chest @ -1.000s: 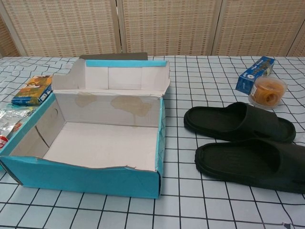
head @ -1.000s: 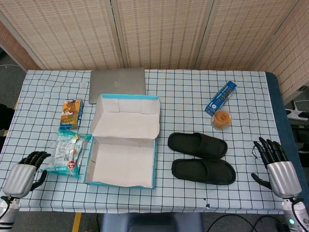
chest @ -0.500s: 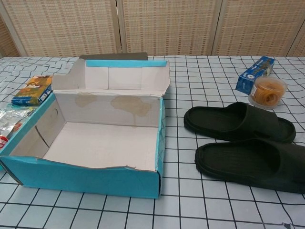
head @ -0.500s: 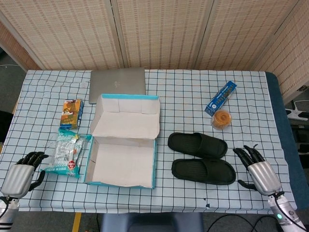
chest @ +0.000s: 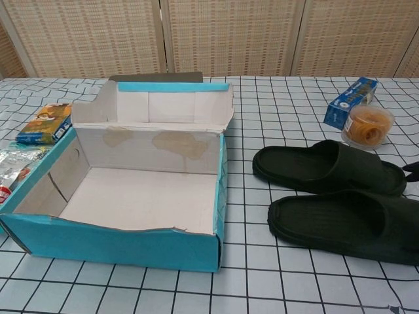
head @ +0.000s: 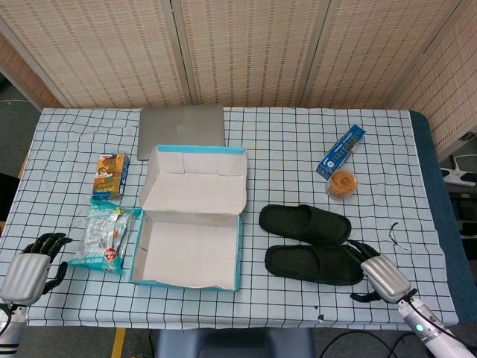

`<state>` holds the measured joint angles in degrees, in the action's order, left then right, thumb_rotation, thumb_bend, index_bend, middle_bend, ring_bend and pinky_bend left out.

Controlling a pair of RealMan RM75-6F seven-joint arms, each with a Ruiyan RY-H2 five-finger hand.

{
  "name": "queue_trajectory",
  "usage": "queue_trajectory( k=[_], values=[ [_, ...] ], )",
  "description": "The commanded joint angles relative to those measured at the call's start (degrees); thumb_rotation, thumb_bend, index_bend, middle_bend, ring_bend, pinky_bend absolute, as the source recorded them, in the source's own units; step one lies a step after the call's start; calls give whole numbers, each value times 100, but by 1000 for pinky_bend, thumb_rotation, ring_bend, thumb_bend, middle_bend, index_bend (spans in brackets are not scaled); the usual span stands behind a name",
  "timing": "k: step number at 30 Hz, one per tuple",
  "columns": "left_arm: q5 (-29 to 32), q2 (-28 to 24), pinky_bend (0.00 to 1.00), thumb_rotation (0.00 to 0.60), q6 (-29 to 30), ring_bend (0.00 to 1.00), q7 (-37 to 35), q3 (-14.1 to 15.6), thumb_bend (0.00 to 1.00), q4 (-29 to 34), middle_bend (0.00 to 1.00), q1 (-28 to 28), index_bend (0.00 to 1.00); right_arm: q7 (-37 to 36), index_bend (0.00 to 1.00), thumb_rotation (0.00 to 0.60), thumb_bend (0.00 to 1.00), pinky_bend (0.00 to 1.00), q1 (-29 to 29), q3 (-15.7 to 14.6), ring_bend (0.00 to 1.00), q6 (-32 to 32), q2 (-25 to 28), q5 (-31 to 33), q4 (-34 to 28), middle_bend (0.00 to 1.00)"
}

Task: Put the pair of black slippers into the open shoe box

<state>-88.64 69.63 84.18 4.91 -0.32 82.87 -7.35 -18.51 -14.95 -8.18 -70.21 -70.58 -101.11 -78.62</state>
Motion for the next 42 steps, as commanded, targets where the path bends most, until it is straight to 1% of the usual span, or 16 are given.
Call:
queue_trajectory(
  k=[1,4,8,12,16,22,30,42],
  values=[
    [9,0,400,600,-9,175,-1,-2,471,2,193,3,264,-233,46,600,6,125,-117,-84,0,140,-130,-55,152,110],
    [30,4,400,600,-9,175,32,-10,472,0,192,9,265,-393,41,600,6,124,-215,-126,0,237,-213,-88,227,110],
    [25,-9,400,600,-8,176,27,-9,472,33,193,12,267,-403,41,600,6,124,-291,-137,0,227,-380,-155,339,110],
    [9,-16,400,600,29,176,17,-15,471,42,193,23,268,-196,41,600,6,124,-353,-110,0,203,-525,-200,392,110],
    [8,-36,400,600,41,175,-13,-22,471,49,192,28,269,147,41,600,6,124,-316,-9,0,-14,-713,-195,481,110],
    [3,-46,399,600,36,176,-30,-23,472,67,193,28,270,427,41,600,7,124,-280,74,0,-204,-890,-143,556,110],
    [13,-44,400,600,8,175,-14,-19,471,55,193,24,271,427,38,600,7,121,-397,56,0,64,-993,16,581,110],
    [20,-46,399,600,-16,176,-46,-17,472,65,193,23,272,521,34,600,6,110,-556,105,0,489,-1206,344,700,110]
  ],
)
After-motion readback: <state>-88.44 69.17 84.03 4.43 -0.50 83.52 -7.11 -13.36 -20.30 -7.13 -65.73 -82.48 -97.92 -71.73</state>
